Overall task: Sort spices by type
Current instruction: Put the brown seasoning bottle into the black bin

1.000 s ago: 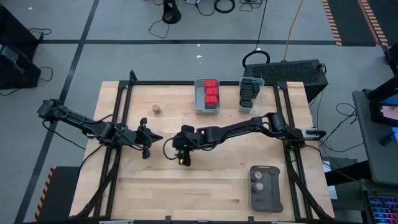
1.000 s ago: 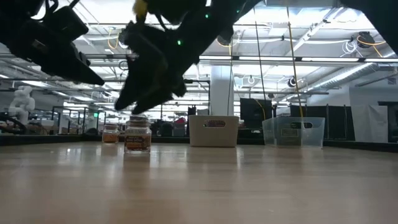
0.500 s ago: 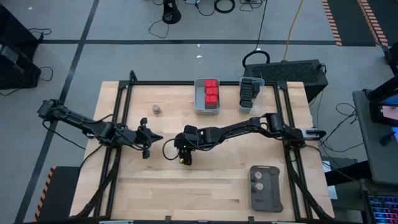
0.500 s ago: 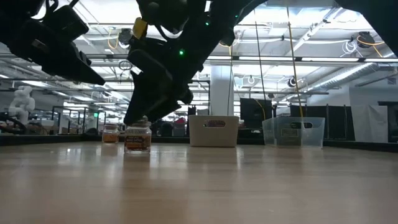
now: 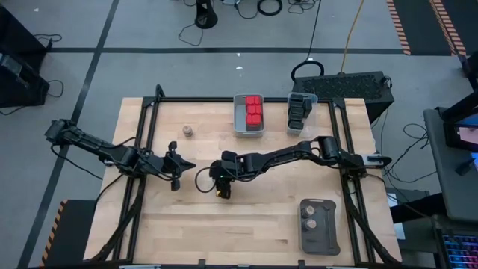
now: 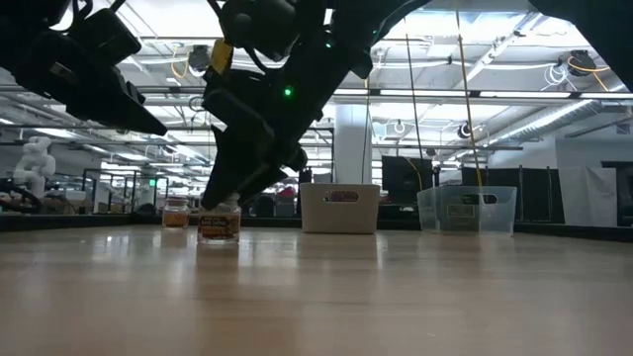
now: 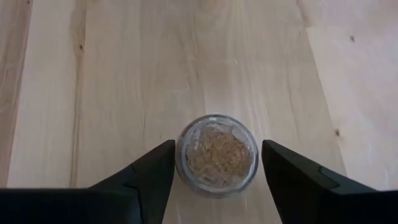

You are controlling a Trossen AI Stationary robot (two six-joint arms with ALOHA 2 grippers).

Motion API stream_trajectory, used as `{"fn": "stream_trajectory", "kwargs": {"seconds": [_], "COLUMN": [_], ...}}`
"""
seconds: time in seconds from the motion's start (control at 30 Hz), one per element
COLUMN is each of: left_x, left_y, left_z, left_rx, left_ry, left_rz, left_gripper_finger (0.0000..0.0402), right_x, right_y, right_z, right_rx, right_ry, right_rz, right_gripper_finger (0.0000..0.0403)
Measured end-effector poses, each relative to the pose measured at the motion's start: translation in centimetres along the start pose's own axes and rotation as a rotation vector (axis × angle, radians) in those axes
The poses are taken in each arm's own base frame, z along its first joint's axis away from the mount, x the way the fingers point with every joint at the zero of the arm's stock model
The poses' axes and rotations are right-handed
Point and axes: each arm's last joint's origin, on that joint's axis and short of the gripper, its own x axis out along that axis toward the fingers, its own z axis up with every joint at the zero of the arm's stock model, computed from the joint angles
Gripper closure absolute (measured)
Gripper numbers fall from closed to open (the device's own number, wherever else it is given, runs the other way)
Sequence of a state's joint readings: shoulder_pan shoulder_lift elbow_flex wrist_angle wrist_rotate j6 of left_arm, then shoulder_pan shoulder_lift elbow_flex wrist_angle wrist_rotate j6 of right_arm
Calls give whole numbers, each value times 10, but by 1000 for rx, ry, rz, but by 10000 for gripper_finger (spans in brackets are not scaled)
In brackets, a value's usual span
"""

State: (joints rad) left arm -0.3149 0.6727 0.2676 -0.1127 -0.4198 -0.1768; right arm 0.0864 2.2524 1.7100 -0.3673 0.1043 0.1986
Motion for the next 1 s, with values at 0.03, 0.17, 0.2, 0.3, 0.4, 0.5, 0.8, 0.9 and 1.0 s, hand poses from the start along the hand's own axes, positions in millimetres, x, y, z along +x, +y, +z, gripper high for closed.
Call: {"fn": "stream_trajectory", "kwargs": {"seconds": [0.03, 0.17, 0.2, 0.3, 0.4, 0.5, 0.8, 0.9, 1.0], "left_x": [0, 0, 0, 0, 0, 0, 0, 0, 0], "left_y": [0, 0, 0, 0, 0, 0, 0, 0, 0], "left_z": [0, 0, 0, 0, 0, 0, 0, 0, 0], "left_rx": [0, 0, 0, 1, 0, 1, 1, 1, 1], "left_ry": [0, 0, 0, 0, 0, 0, 1, 0, 0], "left_rz": [0, 0, 0, 0, 0, 0, 0, 0, 0], "left_gripper_finger": [393, 393, 393, 393, 393, 393, 393, 393, 393], "right_x": [0, 0, 0, 0, 0, 0, 0, -1, -6], "right_y": [0, 0, 0, 0, 0, 0, 0, 1, 0], "right_z": [0, 2, 2, 2, 2, 2, 2, 2, 3], "right_rx": [0, 2, 2, 2, 2, 1, 1, 2, 1], "right_ry": [-4, -18, -18, -18, -18, -18, -17, -19, -14], "right_rz": [1, 4, 4, 4, 4, 4, 9, 10, 9], "right_gripper_finger": [183, 187, 188, 188, 188, 188, 234, 254, 254]}}
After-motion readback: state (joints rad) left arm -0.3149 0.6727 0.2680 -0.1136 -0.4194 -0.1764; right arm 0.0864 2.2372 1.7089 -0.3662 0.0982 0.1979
